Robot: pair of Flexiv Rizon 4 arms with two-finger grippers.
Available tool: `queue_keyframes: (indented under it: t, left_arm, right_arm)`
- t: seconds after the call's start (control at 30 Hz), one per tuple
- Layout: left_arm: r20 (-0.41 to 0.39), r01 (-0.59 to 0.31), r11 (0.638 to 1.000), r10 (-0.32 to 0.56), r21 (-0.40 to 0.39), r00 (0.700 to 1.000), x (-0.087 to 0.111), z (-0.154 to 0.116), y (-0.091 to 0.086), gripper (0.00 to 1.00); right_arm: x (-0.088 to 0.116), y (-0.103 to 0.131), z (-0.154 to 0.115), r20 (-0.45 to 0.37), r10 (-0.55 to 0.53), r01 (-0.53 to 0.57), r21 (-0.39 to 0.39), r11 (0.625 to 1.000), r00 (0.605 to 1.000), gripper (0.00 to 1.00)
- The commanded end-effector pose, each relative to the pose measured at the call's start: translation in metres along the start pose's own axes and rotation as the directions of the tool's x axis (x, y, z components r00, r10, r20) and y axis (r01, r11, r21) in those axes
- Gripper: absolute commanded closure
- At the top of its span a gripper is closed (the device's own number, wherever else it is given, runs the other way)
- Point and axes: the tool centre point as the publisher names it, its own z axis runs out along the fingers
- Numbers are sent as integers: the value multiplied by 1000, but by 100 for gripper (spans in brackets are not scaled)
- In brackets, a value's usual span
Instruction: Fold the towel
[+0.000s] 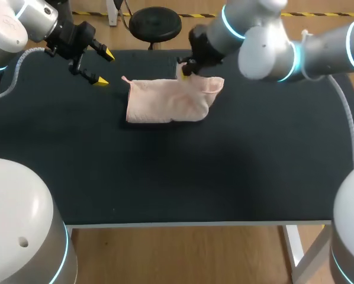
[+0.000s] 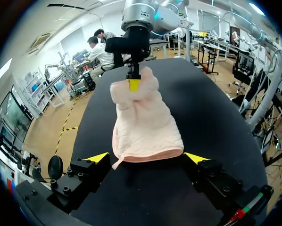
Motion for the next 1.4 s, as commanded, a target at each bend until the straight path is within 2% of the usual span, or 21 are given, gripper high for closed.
queue_keyframes:
  t: [0.03,0.1,0.27,0.33,0.47,0.53,0.6,0.63,0.67,0.73,0.8,0.87,1.07,1.23,1.33,1.37,1.4]
  left_arm:
    - [2,-3,1000,3,1,1000,1,0,1,0]
    - [2,-3,1000,3,1,1000,1,0,1,0]
    - [2,-3,1000,3,1,1000,1,0,1,0]
    - [2,-3,1000,3,1,1000,1,0,1,0]
    - [2,-3,1000,3,1,1000,1,0,1,0]
    - [2,-3,1000,3,1,1000,1,0,1,0]
    - [2,-3,1000,3,1,1000,1,0,1,0]
    - [2,-3,1000,3,1,1000,1,0,1,0]
    - [2,-3,1000,3,1,1000,1,0,1,0]
    - [2,-3,1000,3,1,1000,1,0,1,0]
    - [2,-3,1000,3,1,1000,1,0,1,0]
    - [2,-3,1000,3,1,1000,1,0,1,0]
    - [2,-3,1000,3,1,1000,1,0,1,0]
    - [2,-3,1000,3,1,1000,1,0,1,0]
    - [2,-3,1000,3,1,1000,1,0,1,0]
    - [2,-3,1000,3,1,1000,1,0,1,0]
    - [2,-3,1000,3,1,1000,1,0,1,0]
  right_arm:
    - [16,5,11,107,-58,58,4,998,993,100]
    - [26,5,12,176,-135,139,-13,990,975,100]
    - [45,1,22,265,-250,256,12,966,931,100]
    - [51,-3,24,264,-261,265,21,964,929,100]
    - [62,-6,23,312,-310,322,14,947,898,100]
    - [65,-6,24,307,-306,318,11,948,901,100]
    - [68,-2,24,343,-318,339,-3,941,884,100]
    - [69,0,24,327,-307,325,-1,946,894,100]
    - [72,2,23,348,-324,348,-9,937,880,100]
    - [77,3,24,338,-330,354,-9,935,881,100]
    - [83,4,25,358,-354,384,-15,923,864,100]
    - [86,3,30,340,-357,382,-6,924,870,100]
    - [91,-9,52,273,-396,390,79,917,877,100]
    - [94,-14,59,260,-407,401,79,913,876,100]
    - [94,-18,67,240,-424,410,109,906,873,100]
    - [94,-19,68,237,-426,412,107,905,873,92]
    - [94,-19,68,231,-426,414,102,905,875,63]
